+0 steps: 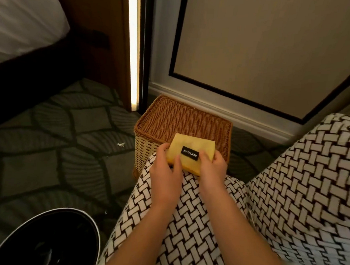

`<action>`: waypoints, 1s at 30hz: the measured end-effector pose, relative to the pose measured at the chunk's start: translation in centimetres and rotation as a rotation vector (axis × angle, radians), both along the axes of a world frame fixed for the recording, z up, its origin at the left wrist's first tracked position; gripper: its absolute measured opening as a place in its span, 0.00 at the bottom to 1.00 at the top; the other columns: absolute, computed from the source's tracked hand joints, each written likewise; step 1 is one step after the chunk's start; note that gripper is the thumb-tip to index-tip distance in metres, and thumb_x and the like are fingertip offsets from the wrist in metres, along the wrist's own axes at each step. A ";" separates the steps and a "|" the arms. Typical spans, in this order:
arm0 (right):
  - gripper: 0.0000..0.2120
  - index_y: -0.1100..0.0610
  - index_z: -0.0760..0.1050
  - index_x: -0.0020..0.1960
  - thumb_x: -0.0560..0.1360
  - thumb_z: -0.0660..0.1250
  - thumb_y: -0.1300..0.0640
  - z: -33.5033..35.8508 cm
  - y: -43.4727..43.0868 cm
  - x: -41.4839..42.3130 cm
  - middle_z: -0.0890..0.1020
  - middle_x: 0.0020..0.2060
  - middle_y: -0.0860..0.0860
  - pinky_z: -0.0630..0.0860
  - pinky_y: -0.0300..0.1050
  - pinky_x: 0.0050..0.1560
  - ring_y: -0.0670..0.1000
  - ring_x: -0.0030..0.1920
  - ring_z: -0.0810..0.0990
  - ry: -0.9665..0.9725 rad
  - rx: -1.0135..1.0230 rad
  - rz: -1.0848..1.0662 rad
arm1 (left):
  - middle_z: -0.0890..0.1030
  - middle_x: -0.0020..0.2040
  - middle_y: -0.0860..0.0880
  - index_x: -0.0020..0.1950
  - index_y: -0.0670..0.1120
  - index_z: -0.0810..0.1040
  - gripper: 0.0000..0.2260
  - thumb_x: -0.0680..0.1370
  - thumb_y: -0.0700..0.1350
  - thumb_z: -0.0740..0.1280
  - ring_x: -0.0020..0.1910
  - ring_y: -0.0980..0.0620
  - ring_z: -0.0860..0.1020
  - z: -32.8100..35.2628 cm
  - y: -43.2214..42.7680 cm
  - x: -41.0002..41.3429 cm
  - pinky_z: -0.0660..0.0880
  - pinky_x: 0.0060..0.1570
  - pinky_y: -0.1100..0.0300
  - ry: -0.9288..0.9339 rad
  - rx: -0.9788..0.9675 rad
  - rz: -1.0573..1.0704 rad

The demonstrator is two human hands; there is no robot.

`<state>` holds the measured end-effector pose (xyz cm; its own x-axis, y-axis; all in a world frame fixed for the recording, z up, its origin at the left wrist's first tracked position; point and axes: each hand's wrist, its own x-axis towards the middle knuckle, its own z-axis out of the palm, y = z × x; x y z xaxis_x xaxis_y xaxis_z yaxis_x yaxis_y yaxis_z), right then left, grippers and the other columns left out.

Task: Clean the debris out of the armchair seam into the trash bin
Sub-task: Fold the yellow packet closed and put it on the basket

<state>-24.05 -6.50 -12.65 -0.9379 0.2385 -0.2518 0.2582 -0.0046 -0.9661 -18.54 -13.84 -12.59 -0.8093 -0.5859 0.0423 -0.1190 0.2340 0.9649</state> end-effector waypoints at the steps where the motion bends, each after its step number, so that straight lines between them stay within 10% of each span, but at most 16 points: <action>1: 0.12 0.53 0.73 0.60 0.77 0.62 0.59 -0.2 -0.2 -0.7 0.78 0.47 0.48 0.76 0.38 0.39 0.44 0.46 0.78 0.013 -0.034 -0.016 | 0.75 0.42 0.58 0.62 0.52 0.68 0.13 0.79 0.47 0.61 0.38 0.61 0.76 -0.2 0.0 -0.5 0.74 0.33 0.69 -0.002 -0.019 0.003; 6: 0.14 0.55 0.72 0.63 0.78 0.62 0.60 -0.8 -0.7 -4.3 0.78 0.52 0.53 0.79 0.48 0.48 0.51 0.50 0.78 -0.027 -0.152 -0.085 | 0.76 0.50 0.57 0.63 0.52 0.70 0.12 0.79 0.48 0.61 0.46 0.63 0.75 -0.9 -0.2 -3.1 0.77 0.46 0.64 -0.032 -0.120 -0.014; 12: 0.19 0.54 0.69 0.67 0.78 0.58 0.66 -2.7 -1.0 -7.7 0.78 0.53 0.56 0.78 0.50 0.42 0.54 0.46 0.78 -0.068 -0.141 -0.103 | 0.74 0.41 0.60 0.56 0.52 0.74 0.07 0.79 0.48 0.59 0.40 0.63 0.74 -1.3 -0.6 -5.6 0.76 0.41 0.66 -0.060 -0.219 -0.031; 21: 0.37 0.47 0.53 0.76 0.74 0.60 0.72 -5.4 -1.6 -12.2 0.68 0.68 0.57 0.75 0.55 0.59 0.59 0.62 0.73 -0.099 -0.259 -0.107 | 0.75 0.37 0.58 0.48 0.55 0.73 0.05 0.79 0.50 0.58 0.36 0.63 0.73 -1.8 -0.5 -6.1 0.73 0.38 0.66 -0.052 -0.325 -0.035; 30: 0.34 0.50 0.50 0.76 0.76 0.62 0.63 -6.3 -0.7 -11.9 0.57 0.74 0.55 0.60 0.59 0.71 0.59 0.74 0.55 -0.251 0.546 -0.099 | 0.76 0.36 0.56 0.46 0.53 0.74 0.06 0.79 0.50 0.59 0.34 0.61 0.73 -1.8 -0.4 -6.0 0.73 0.36 0.63 -0.055 -0.369 -0.038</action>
